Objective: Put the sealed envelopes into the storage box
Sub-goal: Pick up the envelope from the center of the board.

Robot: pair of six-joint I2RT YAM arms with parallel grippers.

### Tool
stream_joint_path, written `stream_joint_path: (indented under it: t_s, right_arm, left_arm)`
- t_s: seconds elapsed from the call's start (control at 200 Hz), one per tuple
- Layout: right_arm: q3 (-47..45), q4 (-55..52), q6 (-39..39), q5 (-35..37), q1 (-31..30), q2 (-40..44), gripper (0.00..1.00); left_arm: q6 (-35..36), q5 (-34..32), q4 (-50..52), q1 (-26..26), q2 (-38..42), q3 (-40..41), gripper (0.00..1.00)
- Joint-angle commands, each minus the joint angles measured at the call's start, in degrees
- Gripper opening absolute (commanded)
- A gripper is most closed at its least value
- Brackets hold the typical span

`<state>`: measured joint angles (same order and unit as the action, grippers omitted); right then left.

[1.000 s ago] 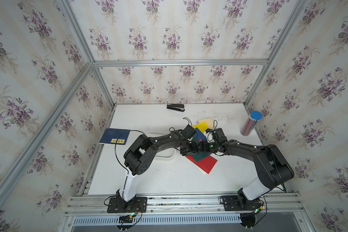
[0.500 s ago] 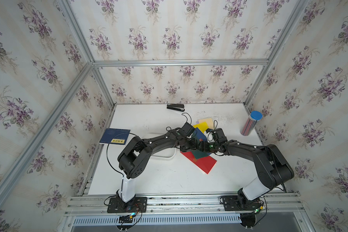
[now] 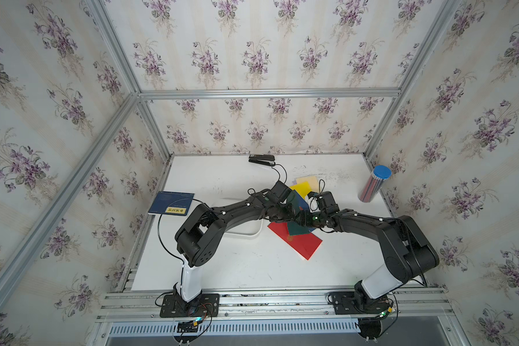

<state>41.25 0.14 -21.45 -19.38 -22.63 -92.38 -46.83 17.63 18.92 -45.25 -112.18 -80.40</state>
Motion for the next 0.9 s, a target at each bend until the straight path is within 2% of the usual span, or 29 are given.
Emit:
stream_joint_path:
  t_s: [0.0, 0.215, 0.32, 0.495, 0.595, 0.705, 0.849, 0.894]
  right_arm:
    - [-0.4, -3.5, -0.4, -1.7, -0.2, -0.1, 0.61]
    - [-0.5, -3.6, -0.4, -1.5, -0.2, 0.9, 0.61]
    - [-0.6, -3.6, -0.3, -0.8, -0.2, 3.1, 0.61]
    - [-1.7, -3.3, 0.0, 3.2, 0.0, 11.8, 0.63]
    - [-3.1, -2.1, 0.0, 5.4, 0.1, 16.9, 0.65]
    - [-5.7, 0.4, 0.0, 7.2, 0.1, 21.4, 0.66]
    - [-8.6, 3.2, 0.2, 7.7, 0.2, 24.0, 0.66]
    - [-9.0, 3.6, 0.2, 7.7, 0.2, 24.2, 0.66]
  left_arm:
    - [1.9, -0.3, -1.8, 0.0, -0.9, -1.7, 0.25]
    - [6.2, -3.4, 3.5, -0.1, 0.1, -3.8, 0.00]
    - [11.1, -5.4, 10.1, -0.1, 0.3, -8.3, 0.00]
    - [22.0, -8.4, 21.1, -0.1, 2.6, -15.9, 0.00]
    - [30.3, -10.5, 29.8, 0.1, 3.9, -22.4, 0.00]
    - [43.7, -14.0, 36.8, 0.1, 7.6, -26.2, 0.00]
    - [61.2, -20.7, 40.7, 0.5, 16.5, -23.8, 0.00]
    - [68.5, -20.0, 42.7, 1.0, 18.9, -22.6, 0.00]
